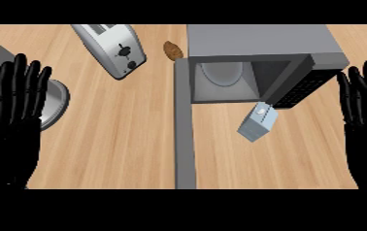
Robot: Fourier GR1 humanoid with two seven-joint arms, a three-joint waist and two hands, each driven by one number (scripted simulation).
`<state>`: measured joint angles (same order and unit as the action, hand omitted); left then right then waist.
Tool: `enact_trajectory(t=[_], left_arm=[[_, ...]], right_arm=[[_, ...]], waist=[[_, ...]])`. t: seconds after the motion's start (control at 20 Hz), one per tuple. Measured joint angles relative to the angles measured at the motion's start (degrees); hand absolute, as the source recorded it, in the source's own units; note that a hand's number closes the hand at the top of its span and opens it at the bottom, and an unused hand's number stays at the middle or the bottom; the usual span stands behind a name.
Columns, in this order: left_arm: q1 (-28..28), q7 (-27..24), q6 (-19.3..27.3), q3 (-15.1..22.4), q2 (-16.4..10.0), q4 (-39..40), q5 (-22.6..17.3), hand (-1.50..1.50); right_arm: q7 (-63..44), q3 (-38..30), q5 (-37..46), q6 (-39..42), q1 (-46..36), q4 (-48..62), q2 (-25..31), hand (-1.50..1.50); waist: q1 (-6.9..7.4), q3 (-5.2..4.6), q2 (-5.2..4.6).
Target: Pick up the milk, place it into the microwave and close the microwave
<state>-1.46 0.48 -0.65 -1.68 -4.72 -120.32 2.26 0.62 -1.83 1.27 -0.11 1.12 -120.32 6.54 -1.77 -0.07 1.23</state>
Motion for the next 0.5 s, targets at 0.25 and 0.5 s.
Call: enact_trajectory(t=[0.25,0.5], left_arm=[[-3.8,0.7,-3.7,-2.9,-2.8,2.7,-4.8,-1.50],[-1.4,3.8,-4.2,-3.2,-1.5,2.8,-8.6,-1.50]], right_arm=[[-3.2,1.5,5.5,-5.0,-5.4,2.1,-2.3,-1.50],[-9.0,3.0,6.2,-11.5,-12.0,5.8,-5.3,-1.50]], waist=[[1.37,0.04,-0.91],[2.16,0.03,-1.16]])
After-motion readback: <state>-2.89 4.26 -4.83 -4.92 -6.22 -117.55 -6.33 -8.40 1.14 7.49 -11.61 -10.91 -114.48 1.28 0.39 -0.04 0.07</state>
